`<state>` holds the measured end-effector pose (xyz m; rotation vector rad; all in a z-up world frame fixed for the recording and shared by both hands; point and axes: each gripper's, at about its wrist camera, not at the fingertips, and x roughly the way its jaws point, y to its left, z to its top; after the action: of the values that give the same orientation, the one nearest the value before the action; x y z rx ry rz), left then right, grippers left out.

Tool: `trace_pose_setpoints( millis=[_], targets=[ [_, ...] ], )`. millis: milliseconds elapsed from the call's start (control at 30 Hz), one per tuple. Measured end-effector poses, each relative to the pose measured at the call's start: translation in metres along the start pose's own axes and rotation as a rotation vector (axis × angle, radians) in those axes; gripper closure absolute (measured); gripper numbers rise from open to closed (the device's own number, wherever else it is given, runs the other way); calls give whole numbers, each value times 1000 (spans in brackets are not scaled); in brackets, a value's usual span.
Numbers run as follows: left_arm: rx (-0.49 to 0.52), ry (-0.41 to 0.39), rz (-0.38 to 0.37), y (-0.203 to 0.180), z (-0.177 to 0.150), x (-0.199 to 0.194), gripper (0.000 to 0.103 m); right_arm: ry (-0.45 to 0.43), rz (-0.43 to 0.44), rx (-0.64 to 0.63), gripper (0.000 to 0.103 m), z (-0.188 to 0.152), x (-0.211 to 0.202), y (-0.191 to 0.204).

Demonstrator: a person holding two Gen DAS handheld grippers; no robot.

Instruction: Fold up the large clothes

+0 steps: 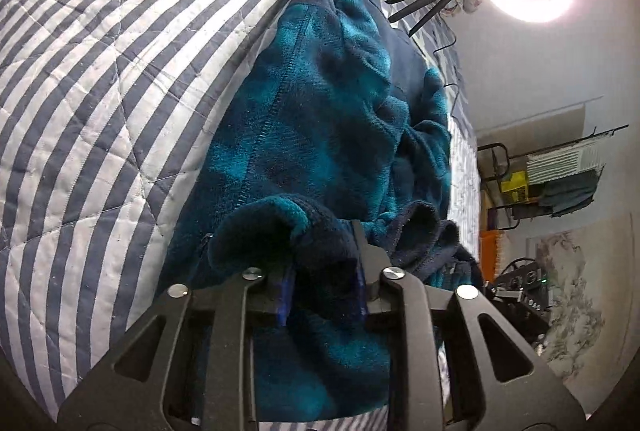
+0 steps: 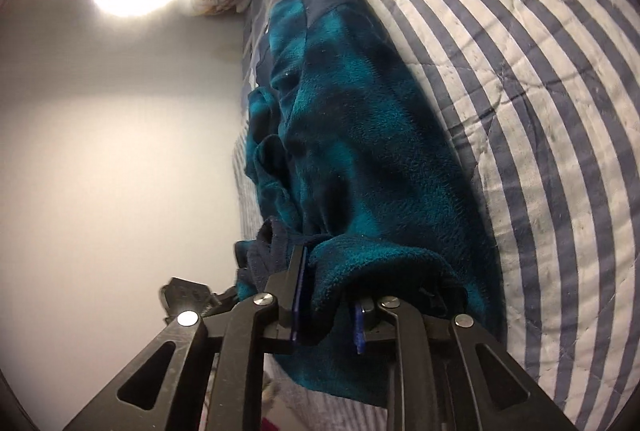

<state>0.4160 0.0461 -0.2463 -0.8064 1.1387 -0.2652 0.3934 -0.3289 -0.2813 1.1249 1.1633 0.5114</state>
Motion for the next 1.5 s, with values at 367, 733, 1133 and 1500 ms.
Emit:
trace_pose_setpoints(
  millis=[367, 733, 1133, 1500],
  targets=[
    [-66, -25, -97, -1, 12, -22, 36, -5, 167, -2, 23, -13, -44, 2],
    [291, -102, 52, -6, 8, -72, 36, -147, -209, -531, 31, -51, -87, 32],
    [457, -29, 125, -15, 6, -8, 47, -104, -495, -733, 50, -37, -8, 47],
    [221, -77, 190, 23, 33, 12, 86, -67, -656, -765, 79, -19, 28, 39]
  ],
)
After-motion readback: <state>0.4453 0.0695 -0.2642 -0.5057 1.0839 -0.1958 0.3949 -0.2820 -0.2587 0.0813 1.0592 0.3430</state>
